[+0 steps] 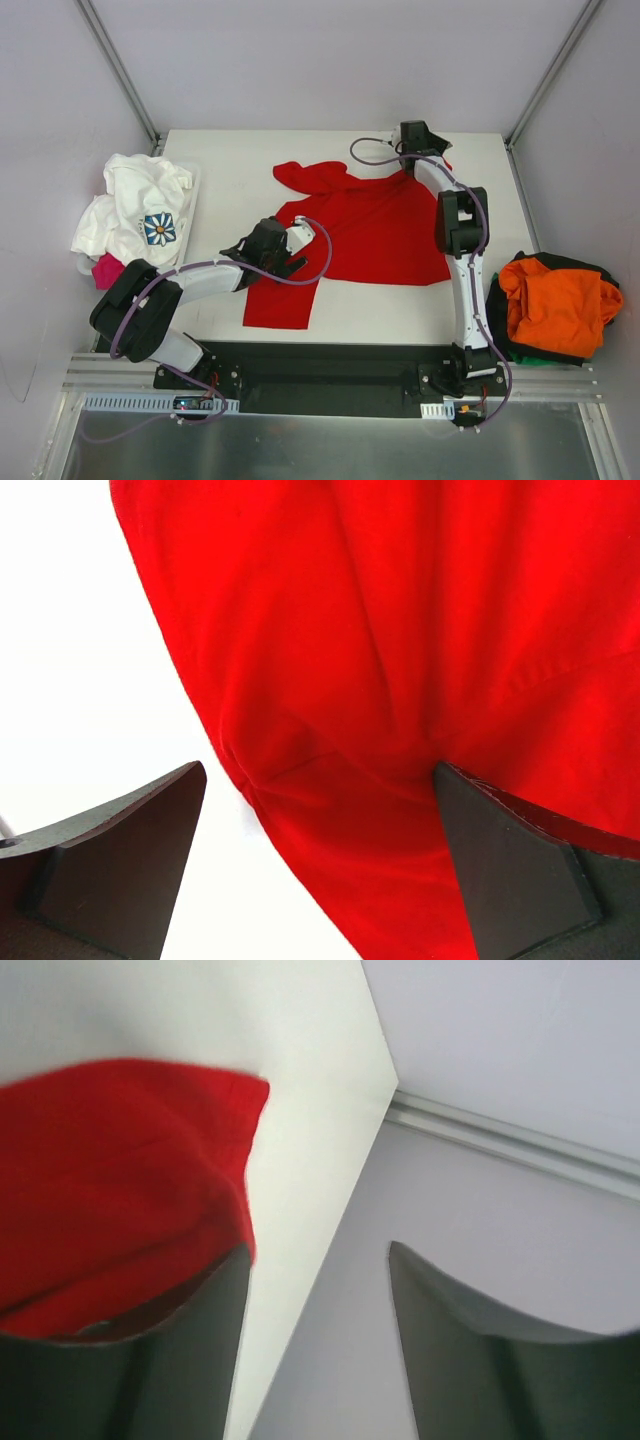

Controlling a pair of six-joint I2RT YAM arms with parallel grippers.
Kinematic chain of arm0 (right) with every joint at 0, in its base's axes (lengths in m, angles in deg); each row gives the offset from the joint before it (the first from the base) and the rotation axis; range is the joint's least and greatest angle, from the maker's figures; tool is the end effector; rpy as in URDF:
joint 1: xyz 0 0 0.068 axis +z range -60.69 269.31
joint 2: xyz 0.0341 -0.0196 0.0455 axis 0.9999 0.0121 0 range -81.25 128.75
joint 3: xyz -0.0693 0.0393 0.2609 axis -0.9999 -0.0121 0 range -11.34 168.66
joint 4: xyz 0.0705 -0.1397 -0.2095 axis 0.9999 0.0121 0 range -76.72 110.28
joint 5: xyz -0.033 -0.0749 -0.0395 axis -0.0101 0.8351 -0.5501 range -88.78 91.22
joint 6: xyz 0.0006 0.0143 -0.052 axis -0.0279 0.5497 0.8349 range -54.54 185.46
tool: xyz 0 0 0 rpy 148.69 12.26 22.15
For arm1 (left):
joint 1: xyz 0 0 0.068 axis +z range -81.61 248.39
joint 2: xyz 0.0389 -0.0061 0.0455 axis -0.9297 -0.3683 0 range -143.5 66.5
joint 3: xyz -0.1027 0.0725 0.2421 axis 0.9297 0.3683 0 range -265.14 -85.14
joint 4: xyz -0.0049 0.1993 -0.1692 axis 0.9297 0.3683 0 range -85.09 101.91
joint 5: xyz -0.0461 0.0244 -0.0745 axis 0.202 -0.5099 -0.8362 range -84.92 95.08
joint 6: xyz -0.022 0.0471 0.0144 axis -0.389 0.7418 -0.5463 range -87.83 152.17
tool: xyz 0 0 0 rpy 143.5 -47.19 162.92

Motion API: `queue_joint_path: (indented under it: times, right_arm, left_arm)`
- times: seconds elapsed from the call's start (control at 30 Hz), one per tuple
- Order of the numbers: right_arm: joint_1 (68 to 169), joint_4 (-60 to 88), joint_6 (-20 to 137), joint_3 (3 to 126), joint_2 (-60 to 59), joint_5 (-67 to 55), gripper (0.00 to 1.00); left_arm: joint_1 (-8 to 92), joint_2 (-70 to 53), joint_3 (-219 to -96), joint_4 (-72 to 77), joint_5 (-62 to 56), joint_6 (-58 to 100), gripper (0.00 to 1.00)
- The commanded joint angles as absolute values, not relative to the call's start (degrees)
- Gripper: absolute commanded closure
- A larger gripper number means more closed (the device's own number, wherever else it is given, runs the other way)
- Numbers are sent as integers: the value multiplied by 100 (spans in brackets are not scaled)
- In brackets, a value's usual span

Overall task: Fold and stack the t-shirts
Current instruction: Flatten out the tshirt

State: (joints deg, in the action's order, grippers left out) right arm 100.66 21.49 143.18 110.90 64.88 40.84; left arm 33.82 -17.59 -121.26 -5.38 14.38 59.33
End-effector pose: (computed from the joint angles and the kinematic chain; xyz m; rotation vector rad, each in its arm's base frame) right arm 0.5666 0.0906 0.1623 -1.2743 1.9424 -1.3767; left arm 0.2404 -0.1585 0.1676 1.0621 1.9502 0.1098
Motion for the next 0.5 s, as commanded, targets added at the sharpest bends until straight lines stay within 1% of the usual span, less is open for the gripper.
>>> queue_joint_path:
  times: [0.0, 0.1, 0.3, 0.47]
  right_arm:
    - [10047, 1855, 14228, 11004, 6193, 4235, 33]
    - [10073, 1855, 14132, 10846, 6053, 4218, 30]
    - [10258, 2065, 13473, 10029, 5306, 4016, 30]
    - [10363, 2874, 12436, 9546, 4455, 3489, 27]
  left_arm:
    - [3350, -1840, -11924, 78, 1545, 5889, 1]
    - [3350, -1840, -11933, 42, 1606, 5889, 1]
    - [3586, -1630, -12284, -63, 1703, 5951, 1]
    - [4043, -1444, -13223, -37, 1352, 6144, 1]
